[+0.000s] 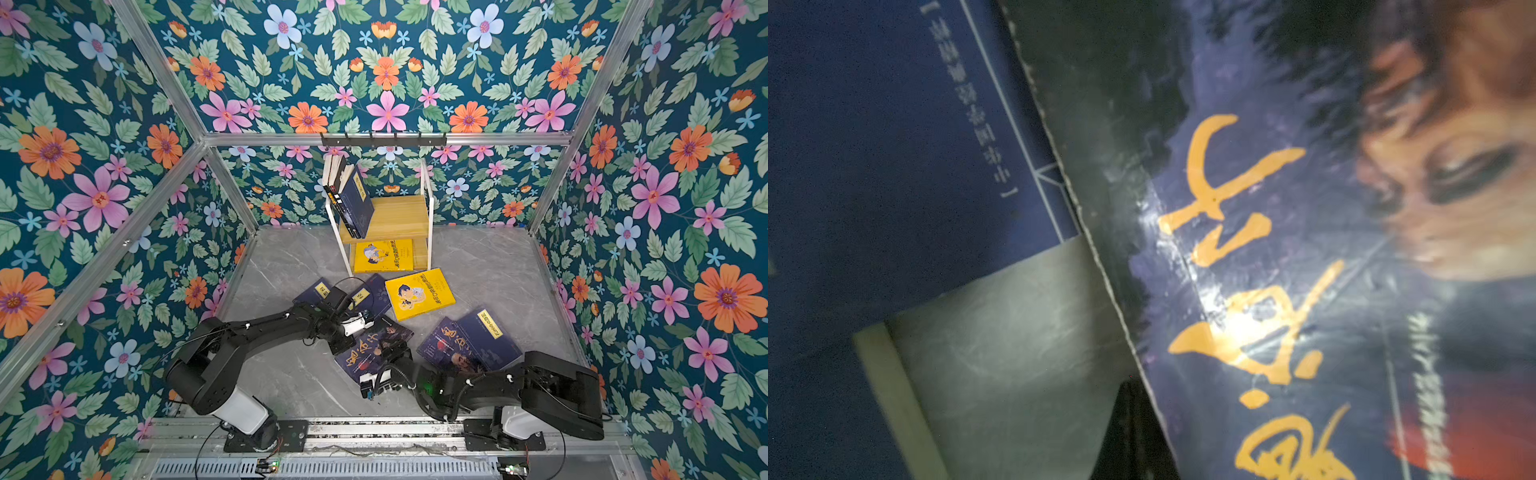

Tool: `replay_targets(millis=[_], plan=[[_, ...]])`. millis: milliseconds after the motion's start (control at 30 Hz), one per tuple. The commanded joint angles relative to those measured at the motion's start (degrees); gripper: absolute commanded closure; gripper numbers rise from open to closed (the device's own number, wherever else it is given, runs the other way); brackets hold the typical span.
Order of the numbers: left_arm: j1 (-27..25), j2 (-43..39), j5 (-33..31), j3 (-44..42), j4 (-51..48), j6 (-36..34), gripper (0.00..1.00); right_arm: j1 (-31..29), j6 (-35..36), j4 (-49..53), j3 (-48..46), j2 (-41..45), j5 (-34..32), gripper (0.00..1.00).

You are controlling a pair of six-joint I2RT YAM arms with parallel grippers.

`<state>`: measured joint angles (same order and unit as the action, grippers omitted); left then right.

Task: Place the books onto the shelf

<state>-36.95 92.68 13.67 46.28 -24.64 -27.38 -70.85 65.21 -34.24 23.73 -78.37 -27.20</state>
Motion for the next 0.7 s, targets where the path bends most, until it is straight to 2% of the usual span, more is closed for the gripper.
replay_targets(millis=[0, 167, 500, 567, 667], plan=[[-0.58, 1.15, 2.88, -1.52, -7.35, -0.66, 1.0, 0.28, 0.38, -7.7, 0.53, 0.53, 0.41, 0.21], [-0.53, 1.09, 2.95, -1.61, -7.26, -0.6, 1.0, 1.02, -1.72, -4.29, 1.57, 1.41, 2.89, 0.28], [-0.38, -1.02, 2.22, -2.34, -6.77, -0.25, 1.0, 1.92, -8.02, 9.73, 3.9, 0.85, 7.05, 0.31], [-0.32, -1.51, 2.01, -2.14, -6.83, 0.1, 1.0, 1.93, -8.49, 12.89, 4.74, 1.1, 7.31, 0.36], [-0.13, -2.62, 2.0, -2.57, -6.21, 0.25, 1.0, 2.42, -9.06, 14.3, 4.74, 1.73, 9.12, 0.52]])
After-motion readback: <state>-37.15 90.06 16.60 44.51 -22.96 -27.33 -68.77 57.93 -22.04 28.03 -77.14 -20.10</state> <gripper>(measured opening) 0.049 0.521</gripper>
